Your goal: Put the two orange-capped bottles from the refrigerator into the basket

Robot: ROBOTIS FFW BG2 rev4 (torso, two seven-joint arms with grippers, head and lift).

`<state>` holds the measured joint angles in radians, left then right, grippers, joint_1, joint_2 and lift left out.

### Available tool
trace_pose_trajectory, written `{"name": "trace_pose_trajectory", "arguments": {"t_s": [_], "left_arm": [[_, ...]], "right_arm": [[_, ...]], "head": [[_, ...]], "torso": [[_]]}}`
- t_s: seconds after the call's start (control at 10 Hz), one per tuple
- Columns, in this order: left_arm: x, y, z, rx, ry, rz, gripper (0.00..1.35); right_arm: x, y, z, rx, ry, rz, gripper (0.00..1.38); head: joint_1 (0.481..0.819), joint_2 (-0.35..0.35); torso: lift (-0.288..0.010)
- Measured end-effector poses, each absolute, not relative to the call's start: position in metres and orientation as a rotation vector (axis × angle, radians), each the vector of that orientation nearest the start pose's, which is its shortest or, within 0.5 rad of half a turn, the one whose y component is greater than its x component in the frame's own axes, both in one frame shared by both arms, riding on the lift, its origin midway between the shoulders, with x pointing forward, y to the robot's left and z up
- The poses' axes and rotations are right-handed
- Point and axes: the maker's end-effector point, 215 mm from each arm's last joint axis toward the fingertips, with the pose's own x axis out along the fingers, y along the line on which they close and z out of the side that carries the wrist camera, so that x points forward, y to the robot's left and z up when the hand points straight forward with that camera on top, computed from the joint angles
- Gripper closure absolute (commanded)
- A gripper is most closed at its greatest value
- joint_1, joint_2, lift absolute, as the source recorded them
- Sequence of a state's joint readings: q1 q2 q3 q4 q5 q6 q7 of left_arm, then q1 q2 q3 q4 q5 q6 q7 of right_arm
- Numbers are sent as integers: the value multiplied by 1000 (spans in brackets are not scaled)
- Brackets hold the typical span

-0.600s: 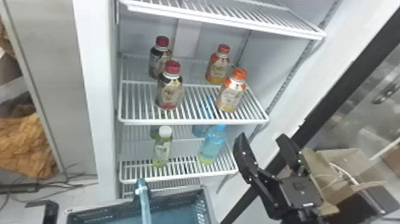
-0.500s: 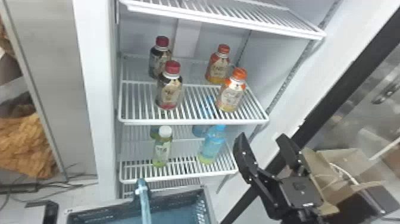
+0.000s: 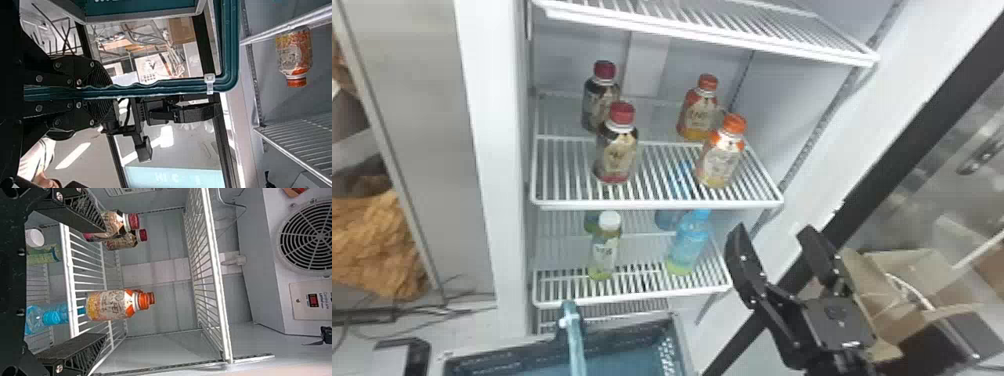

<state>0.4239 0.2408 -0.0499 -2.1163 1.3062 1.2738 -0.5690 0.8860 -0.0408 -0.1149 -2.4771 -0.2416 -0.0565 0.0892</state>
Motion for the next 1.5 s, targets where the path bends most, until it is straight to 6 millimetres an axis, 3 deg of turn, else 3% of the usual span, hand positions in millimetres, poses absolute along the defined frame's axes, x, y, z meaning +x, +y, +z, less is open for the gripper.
{"name": "trace_pose_trajectory", "arguments": {"t_s": [0.5, 0.8, 1.5], "left_arm": [[203, -29, -302, -1176, 903, -1341, 1197], [203, -29, -300, -1172, 902, -1346, 1196], [203, -30, -298, -1172, 902, -1354, 1197]], "right_arm": [[364, -269, -238, 91, -95, 24, 110], [390, -289, -245, 41, -126, -6, 110], [456, -299, -265, -20, -139, 4, 102]], "head": [[695, -350], [695, -350], [695, -350]], "torso": [[-40], [-40], [-40]]}}
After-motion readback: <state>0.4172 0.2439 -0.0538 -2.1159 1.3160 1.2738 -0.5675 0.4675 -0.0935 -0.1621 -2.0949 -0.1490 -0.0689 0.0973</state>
